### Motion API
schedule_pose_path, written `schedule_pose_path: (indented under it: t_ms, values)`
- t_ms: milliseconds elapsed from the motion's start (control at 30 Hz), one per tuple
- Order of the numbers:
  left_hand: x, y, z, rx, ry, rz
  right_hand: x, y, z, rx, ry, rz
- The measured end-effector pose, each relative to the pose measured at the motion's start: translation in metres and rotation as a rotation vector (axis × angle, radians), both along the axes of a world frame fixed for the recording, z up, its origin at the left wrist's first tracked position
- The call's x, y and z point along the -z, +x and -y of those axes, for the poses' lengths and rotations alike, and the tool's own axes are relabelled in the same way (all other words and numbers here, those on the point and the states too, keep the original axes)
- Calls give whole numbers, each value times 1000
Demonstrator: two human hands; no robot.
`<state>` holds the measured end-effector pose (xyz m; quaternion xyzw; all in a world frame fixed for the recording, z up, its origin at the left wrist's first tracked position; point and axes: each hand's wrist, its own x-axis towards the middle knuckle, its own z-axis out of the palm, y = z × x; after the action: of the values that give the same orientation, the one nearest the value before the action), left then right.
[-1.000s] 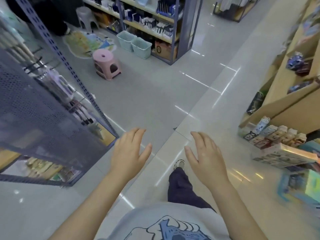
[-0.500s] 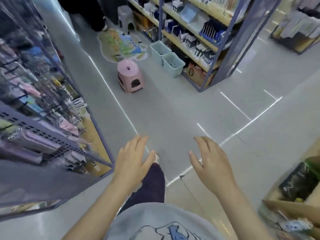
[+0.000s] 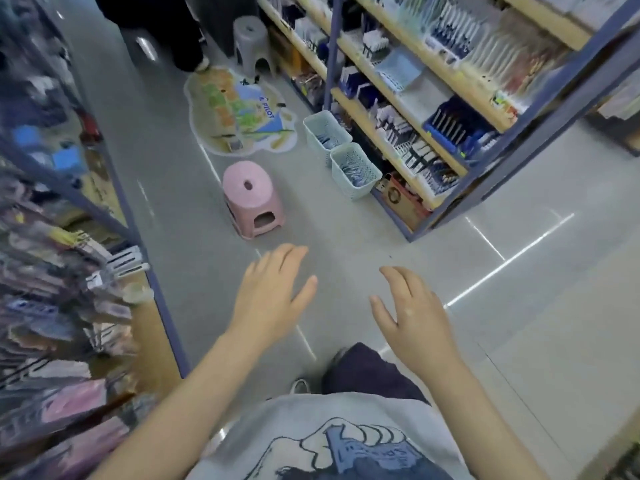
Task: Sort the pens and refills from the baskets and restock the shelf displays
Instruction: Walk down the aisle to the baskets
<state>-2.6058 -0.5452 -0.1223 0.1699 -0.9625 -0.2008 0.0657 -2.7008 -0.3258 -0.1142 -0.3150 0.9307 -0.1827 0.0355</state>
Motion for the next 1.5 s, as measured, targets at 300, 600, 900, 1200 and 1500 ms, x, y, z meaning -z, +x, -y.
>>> schedule_pose_path:
  t_ms: [300,600,900,1200,1500]
  values:
    - [25,-287,132,41,-73,87,40,-303,119,37,-48,38]
    - [-15,-525,240,59,-132,64,8,-536,230,52,25,12]
    - [29,-742,353,405,-160,-19,58,-674,318,353,-59,10]
    - [131,-960,485,919,-238,21,159,-766,477,820,-14,30]
    - [352,-1003,499,1073,-233,162,362,-789,508,851,76,144]
